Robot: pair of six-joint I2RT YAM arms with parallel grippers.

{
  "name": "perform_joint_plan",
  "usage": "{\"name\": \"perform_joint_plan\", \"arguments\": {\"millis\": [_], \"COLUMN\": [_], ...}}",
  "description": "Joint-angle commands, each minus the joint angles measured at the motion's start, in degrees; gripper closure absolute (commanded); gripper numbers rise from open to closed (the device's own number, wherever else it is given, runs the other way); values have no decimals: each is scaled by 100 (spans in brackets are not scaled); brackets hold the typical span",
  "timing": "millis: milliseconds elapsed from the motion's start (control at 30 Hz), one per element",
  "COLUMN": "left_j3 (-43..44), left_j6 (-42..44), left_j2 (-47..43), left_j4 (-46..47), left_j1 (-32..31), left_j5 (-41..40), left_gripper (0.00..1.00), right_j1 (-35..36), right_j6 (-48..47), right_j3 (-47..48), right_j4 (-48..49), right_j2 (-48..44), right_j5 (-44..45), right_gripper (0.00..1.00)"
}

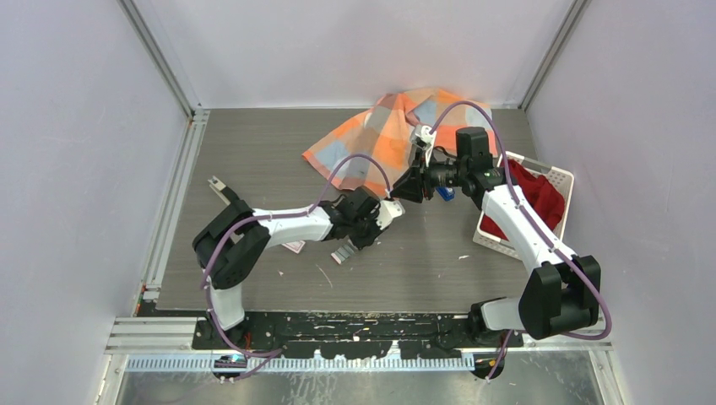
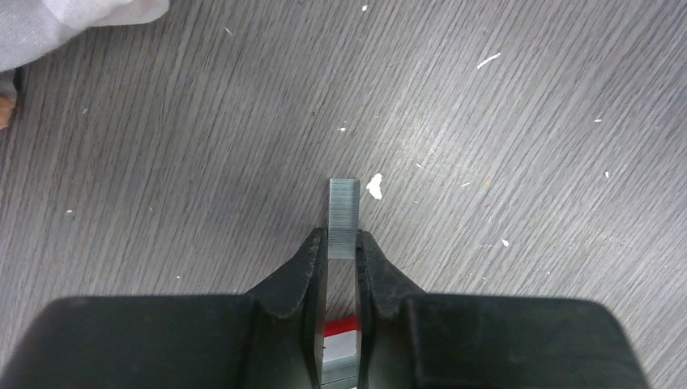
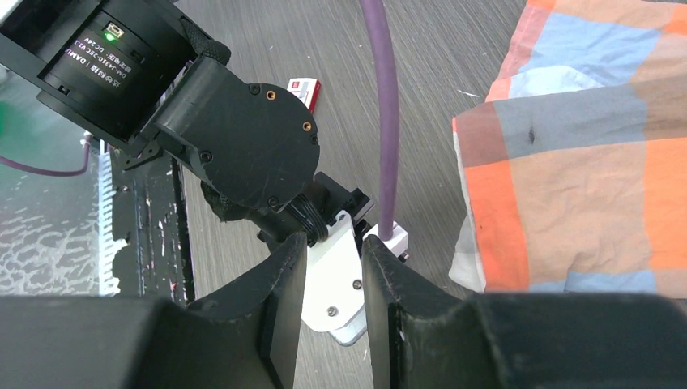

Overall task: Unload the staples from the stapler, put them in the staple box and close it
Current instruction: Pick up the staple from the center of the board.

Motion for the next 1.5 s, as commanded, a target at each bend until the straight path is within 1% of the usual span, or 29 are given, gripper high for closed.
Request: {"name": "perform_joint_plan", "arguments": {"millis": [0,67,167,433,700,967,1100,1300,1467], "left_j3": [60,-3,-94,-506,-1274,-2115,-2475,-3054,-3304], "left_j6": [-24,-107,-304,-926,-1649,-2491,-2971,-3838,-4376], "left_j2": [16,-81,-294,-1048,-2111,-3248,-3732,-4110,-4152], "left_j4": [-100,-28,120,545,1157,1905,2256,3209,3925], "left_j1": [-30,-28,-28,-29,21,320,718,1337,1517], "left_j5": [-137,-148,-205,-71,170,793,1338,2167,2545], "left_gripper": [89,93,96,98,100,100,100,100,100], "right_j1": [-33,-32,-30,-32,-30,-34,-22,62,183], "right_j6": [42,61,96,147,319,713,853,1004,1195], "right_j3": [21,21,1,-31,-130,-346,-418,-522,-619], "right_j4": [269,278,315,377,556,975,1121,1313,1528], "right_j2": [-186,-201,-237,-290,-294,-299,-260,-232,-170], "right_j5": [-164,-186,-199,-247,-388,-626,-739,-775,-810], "right_gripper": [63,63,63,63,63,62,62,62,62]}}
